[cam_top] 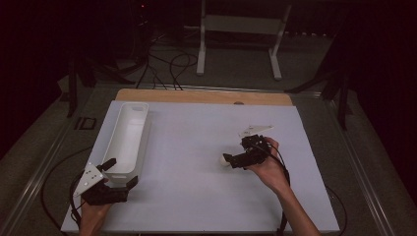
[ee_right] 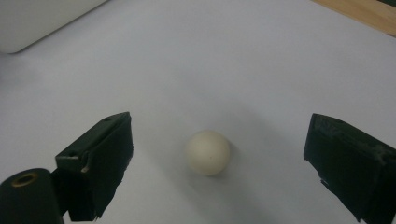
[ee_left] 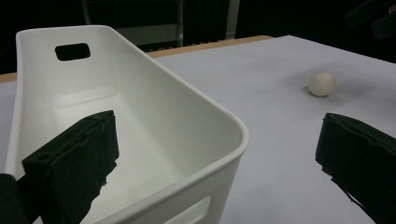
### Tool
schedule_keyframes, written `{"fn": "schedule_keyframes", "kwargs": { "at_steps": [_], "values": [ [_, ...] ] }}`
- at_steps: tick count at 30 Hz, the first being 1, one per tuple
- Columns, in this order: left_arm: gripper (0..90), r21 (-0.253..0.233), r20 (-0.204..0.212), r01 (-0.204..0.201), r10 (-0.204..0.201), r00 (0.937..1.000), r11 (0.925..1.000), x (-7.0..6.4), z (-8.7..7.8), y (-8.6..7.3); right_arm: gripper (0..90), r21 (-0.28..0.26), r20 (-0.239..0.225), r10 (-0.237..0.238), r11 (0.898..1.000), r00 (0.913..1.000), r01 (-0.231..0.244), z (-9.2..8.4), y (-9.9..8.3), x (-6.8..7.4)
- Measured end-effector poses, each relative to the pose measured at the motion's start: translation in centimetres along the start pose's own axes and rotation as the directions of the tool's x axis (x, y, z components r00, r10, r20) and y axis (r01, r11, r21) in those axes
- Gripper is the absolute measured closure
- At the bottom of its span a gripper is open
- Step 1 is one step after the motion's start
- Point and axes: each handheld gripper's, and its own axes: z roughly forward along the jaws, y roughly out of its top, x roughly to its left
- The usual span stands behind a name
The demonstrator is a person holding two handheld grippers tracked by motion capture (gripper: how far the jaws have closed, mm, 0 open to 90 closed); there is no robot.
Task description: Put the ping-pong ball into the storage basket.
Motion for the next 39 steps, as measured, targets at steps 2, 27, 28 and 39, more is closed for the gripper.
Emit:
{"fn": "schedule_keyframes", "kwargs": {
  "at_steps": [2,27,28,39],
  "values": [
    [0.0,0.0,0.0,0.001,-0.001,1.0,1.0,0.0,0.0,0.0,7.8,0.004,-0.002,0.002,1.0,1.0,-0.002,0.1,0.1,0.0],
    [0.0,0.001,0.0,-0.002,0.002,1.0,1.0,0.0,0.0,0.0,7.8,0.074,-0.018,-0.019,0.997,0.9997,0.02,1.8,0.8,0.5],
    [0.0,0.001,0.0,-0.002,0.002,1.0,1.0,0.0,0.0,0.0,7.7,0.076,-0.018,-0.018,0.997,0.9997,0.019,1.8,0.8,0.5],
    [0.0,0.001,0.0,-0.002,0.002,1.0,1.0,0.0,0.0,0.0,7.7,0.1,-0.026,-0.018,0.995,0.9995,0.021,2.4,0.9,0.5]
  ]
}}
